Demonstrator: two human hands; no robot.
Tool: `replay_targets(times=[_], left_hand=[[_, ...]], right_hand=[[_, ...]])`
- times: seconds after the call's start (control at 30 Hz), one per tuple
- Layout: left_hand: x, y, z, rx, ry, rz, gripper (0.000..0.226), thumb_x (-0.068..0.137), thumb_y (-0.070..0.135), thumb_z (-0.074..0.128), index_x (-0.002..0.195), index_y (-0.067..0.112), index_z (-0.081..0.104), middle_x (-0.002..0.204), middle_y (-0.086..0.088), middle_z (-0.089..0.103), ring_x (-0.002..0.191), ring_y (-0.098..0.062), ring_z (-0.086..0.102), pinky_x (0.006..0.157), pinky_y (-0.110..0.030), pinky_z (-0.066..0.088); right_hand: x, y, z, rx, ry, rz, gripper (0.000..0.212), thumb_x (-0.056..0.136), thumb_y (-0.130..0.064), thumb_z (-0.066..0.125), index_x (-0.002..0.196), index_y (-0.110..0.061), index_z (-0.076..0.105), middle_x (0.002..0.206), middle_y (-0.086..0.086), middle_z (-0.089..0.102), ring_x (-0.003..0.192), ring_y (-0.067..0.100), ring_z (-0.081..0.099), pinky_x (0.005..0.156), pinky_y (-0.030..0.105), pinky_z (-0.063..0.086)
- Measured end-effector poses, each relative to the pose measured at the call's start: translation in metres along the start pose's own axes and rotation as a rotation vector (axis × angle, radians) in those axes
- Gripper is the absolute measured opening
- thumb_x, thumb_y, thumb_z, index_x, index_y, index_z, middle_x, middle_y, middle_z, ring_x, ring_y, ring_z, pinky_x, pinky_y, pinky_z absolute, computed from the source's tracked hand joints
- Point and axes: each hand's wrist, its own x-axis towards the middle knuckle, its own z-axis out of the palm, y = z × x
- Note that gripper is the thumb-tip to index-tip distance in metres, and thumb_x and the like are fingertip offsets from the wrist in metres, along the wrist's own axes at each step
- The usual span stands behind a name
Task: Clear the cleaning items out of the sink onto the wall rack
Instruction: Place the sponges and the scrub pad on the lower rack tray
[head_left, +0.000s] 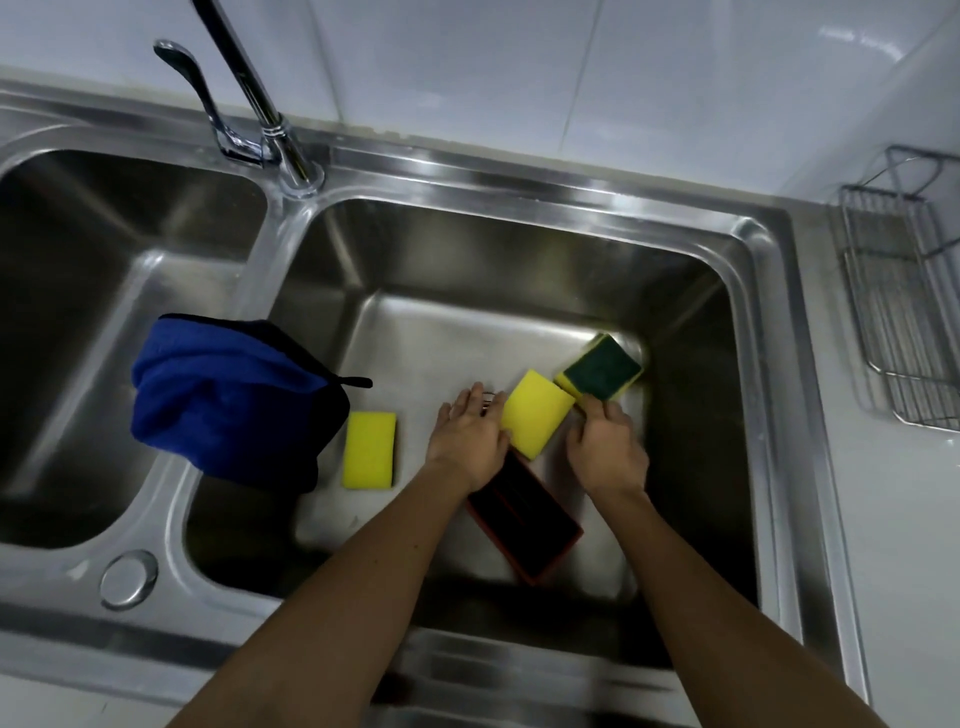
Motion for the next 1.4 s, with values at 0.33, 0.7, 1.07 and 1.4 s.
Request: replay_targets(times=[0.33, 0.7, 1.07, 1.4], left_hand=[[0.024, 0.035, 0.015, -0.002, -0.094, 0.001, 0.072, 0.084, 0.048, 0.061, 0.147, 0.038, 0.027, 0.159, -0.016, 0.012, 0.137, -0.036, 0.037, 0.107, -0.046, 0.036], [0.027, 0.048, 0.014, 0.013, 0.057, -0.061, 0.065, 0.078, 0.033, 0.066, 0.136, 0.03, 0.037, 0.131, -0.017, 0.041, 0.115, -0.038, 0.048, 0.093, -0.043, 0.045], [0.014, 0.099, -0.081, -0.164, 0.338, -0.104, 0.07, 0.078, 0.045, 0.058, 0.142, 0.031, 0.034, 0.126, -0.017, 0.047, 0.113, -0.037, 0.047, 0.103, -0.039, 0.036], [0.002, 0.164, -0.103, -0.415, 0.463, 0.055, 0.07, 0.077, 0.033, 0.067, 0.141, 0.031, 0.038, 0.131, -0.014, 0.038, 0.112, -0.04, 0.055, 0.096, -0.043, 0.05]], right_hand=[[0.057, 0.011, -0.005, -0.296, -0.137, -0.207, 0.081, 0.087, -0.002, 0.046, 0.146, -0.048, 0.013, 0.16, 0.008, -0.01, 0.136, 0.049, 0.023, 0.102, 0.051, 0.042], [0.056, 0.01, -0.021, -0.08, -0.048, -0.139, 0.04, 0.085, 0.001, 0.052, 0.118, -0.02, 0.04, 0.136, 0.014, 0.028, 0.119, 0.04, 0.043, 0.083, 0.046, 0.049], [0.035, 0.004, -0.201, 0.33, 0.537, -0.121, 0.03, 0.078, -0.024, 0.066, 0.103, -0.018, 0.052, 0.101, 0.01, 0.063, 0.094, 0.034, 0.06, 0.068, 0.035, 0.044], [0.059, 0.099, -0.284, 0.665, 0.867, 0.149, 0.036, 0.094, -0.012, 0.05, 0.129, -0.018, 0.057, 0.135, 0.016, 0.046, 0.113, 0.031, 0.055, 0.096, 0.03, 0.039]])
